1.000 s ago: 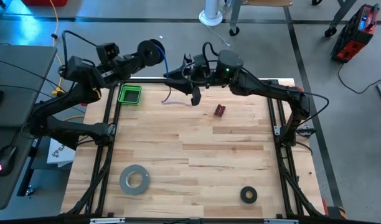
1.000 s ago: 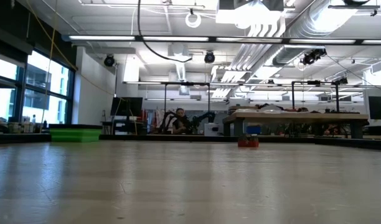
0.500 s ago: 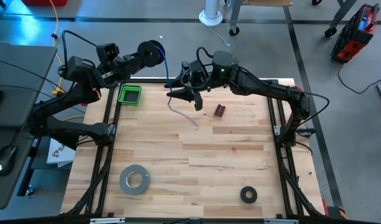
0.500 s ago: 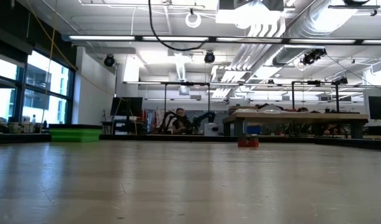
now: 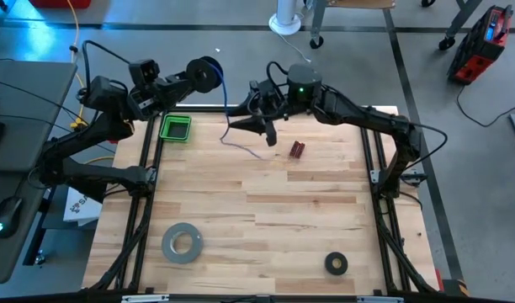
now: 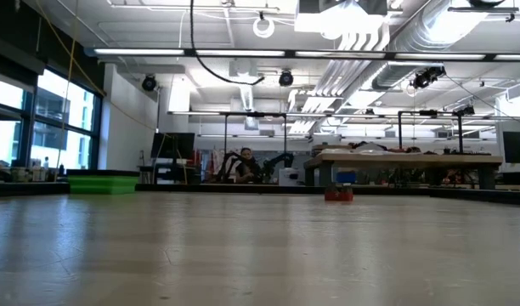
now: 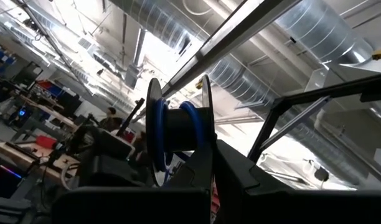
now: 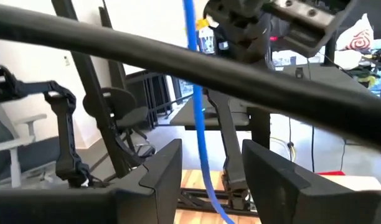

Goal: Coil cords
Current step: Coil the blue wire onto the spool

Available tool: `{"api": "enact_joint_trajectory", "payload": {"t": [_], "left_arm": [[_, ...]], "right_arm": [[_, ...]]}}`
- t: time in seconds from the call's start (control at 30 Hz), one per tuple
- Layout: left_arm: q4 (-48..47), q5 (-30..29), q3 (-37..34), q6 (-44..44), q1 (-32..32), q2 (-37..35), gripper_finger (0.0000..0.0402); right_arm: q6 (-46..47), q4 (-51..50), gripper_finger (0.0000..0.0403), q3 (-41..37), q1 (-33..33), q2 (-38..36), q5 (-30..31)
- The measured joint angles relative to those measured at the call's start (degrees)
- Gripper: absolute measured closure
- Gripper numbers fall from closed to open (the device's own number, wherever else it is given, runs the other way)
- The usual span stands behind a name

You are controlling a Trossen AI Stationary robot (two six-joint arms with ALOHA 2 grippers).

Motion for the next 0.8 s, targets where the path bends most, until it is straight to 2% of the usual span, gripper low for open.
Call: {"api": "enact_joint_trajectory", "payload": {"t": [0.57, 0.8], "left_arm": [[0.3, -1.5, 0.0, 0.0, 0.0, 0.0, 0.0401], [0.5, -1.7, 0.0, 0.0, 0.0, 0.0, 0.0401]], "right_arm": [[-4.5, -2.6, 0.0243, 0.0, 0.7, 0.1, 3.0], [-6.0, -3.1, 0.0286, 0.0, 0.7, 0.1, 3.2]]}}
